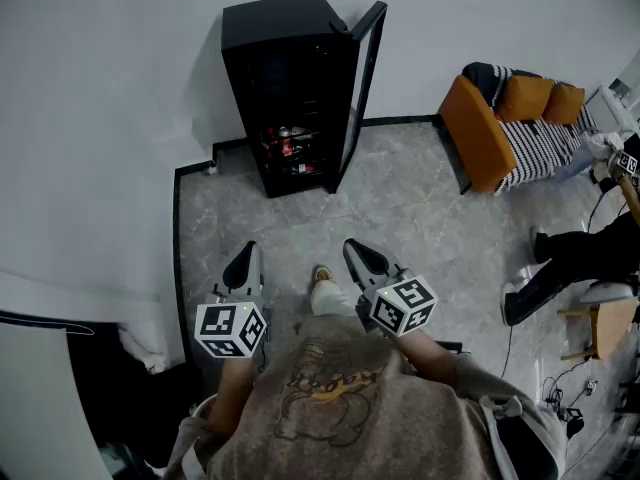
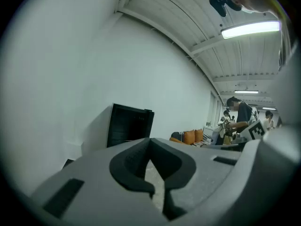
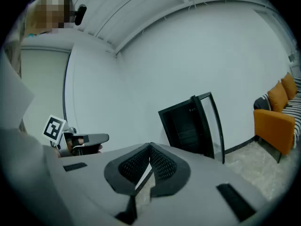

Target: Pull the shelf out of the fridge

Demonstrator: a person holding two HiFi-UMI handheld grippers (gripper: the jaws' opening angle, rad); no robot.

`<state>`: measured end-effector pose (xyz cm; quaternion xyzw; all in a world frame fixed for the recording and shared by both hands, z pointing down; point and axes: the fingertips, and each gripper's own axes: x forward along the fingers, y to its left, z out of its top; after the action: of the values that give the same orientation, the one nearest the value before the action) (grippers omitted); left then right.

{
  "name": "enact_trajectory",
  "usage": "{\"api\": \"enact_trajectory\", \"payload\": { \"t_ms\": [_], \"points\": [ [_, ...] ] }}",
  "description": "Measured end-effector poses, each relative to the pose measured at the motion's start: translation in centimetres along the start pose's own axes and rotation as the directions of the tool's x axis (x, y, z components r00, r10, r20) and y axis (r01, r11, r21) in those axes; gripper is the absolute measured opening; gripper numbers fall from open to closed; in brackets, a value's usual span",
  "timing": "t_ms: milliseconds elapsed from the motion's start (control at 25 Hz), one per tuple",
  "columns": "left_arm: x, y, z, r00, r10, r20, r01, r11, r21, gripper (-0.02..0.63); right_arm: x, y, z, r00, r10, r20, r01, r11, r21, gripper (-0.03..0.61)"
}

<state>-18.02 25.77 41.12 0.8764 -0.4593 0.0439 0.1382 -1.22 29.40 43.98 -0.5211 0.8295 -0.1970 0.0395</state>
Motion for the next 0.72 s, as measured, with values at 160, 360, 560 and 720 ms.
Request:
{"api": "enact_trajectory", "payload": {
  "t_ms": [160,360,560,720],
  "points": [
    [0.5,-0.1,0.0,1.0,-0.004,-0.005,0.004,1.0,-0.009,0.005,0.2,-0.2,0.1,1.0,0.01,-0.013,-0.01,1.0,-0.009,0.02],
    [1.3,-0.1,-0.1,1.0,-0.01,-0.012,0.01,1.0,-0.01,0.006,0.6,-0.5,0.4,1.0,0.023,0.0,-0.023,1.0,0.002,0.02],
    [2.2,0.2,0.1,1.0,-0.004,-0.017,0.004,1.0,-0.015,0.006,1.5,-1.2,1.0,0.999,0.041,0.008,-0.041,0.999,0.02,0.021],
    [3.3,0.5,0.3,1.0,-0.004,-0.02,0.004,1.0,-0.016,0.006,2.5,-2.1,1.2,0.999,0.043,0.003,-0.043,0.998,0.042,0.021]
  ]
}}
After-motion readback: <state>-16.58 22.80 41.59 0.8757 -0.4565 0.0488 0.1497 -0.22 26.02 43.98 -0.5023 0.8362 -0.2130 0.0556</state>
